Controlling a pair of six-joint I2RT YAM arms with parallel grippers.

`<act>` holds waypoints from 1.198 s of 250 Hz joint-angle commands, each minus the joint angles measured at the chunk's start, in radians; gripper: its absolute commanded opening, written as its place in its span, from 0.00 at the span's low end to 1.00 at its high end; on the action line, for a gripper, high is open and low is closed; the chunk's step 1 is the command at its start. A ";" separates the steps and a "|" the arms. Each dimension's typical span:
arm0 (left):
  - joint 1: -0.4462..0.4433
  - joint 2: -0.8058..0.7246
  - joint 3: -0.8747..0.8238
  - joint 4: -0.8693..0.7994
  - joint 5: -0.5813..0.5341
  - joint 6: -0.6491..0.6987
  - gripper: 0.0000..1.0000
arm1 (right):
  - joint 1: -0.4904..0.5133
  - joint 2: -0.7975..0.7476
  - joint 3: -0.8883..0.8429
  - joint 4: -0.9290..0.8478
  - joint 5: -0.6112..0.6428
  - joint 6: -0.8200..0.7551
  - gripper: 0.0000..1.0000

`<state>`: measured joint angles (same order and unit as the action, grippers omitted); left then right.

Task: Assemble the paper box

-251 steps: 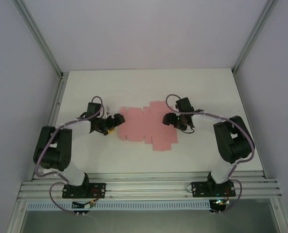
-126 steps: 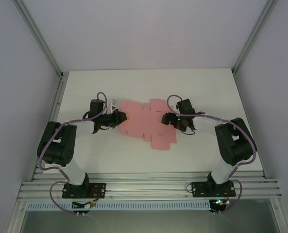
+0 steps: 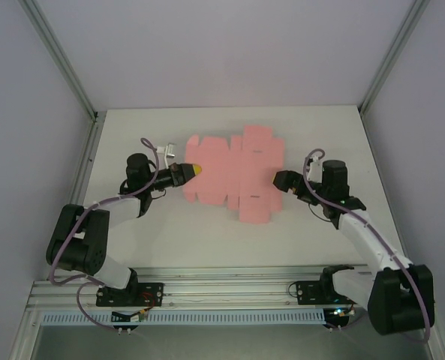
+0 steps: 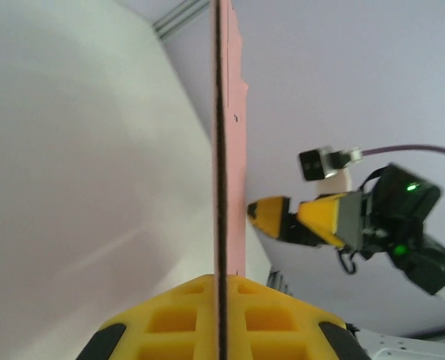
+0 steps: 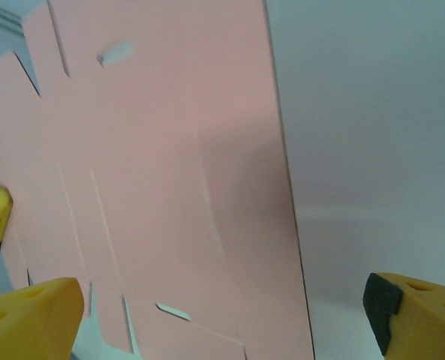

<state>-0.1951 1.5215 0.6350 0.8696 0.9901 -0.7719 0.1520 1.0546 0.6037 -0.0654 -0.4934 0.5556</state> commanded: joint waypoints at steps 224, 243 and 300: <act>0.019 -0.030 0.002 0.146 0.039 -0.051 0.00 | -0.082 -0.053 0.127 -0.010 -0.290 -0.100 0.26; 0.020 -0.063 0.002 0.064 0.015 -0.001 0.00 | -0.083 -0.066 0.118 -0.004 -0.321 -0.109 0.13; 0.029 -0.190 0.023 -0.325 -0.118 0.212 1.00 | -0.080 -0.065 0.216 -0.200 -0.329 -0.315 0.00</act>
<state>-0.1833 1.4223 0.6456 0.8303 0.9939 -0.7483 0.0734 0.9894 0.7197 -0.0917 -0.8036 0.4171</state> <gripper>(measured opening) 0.335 0.048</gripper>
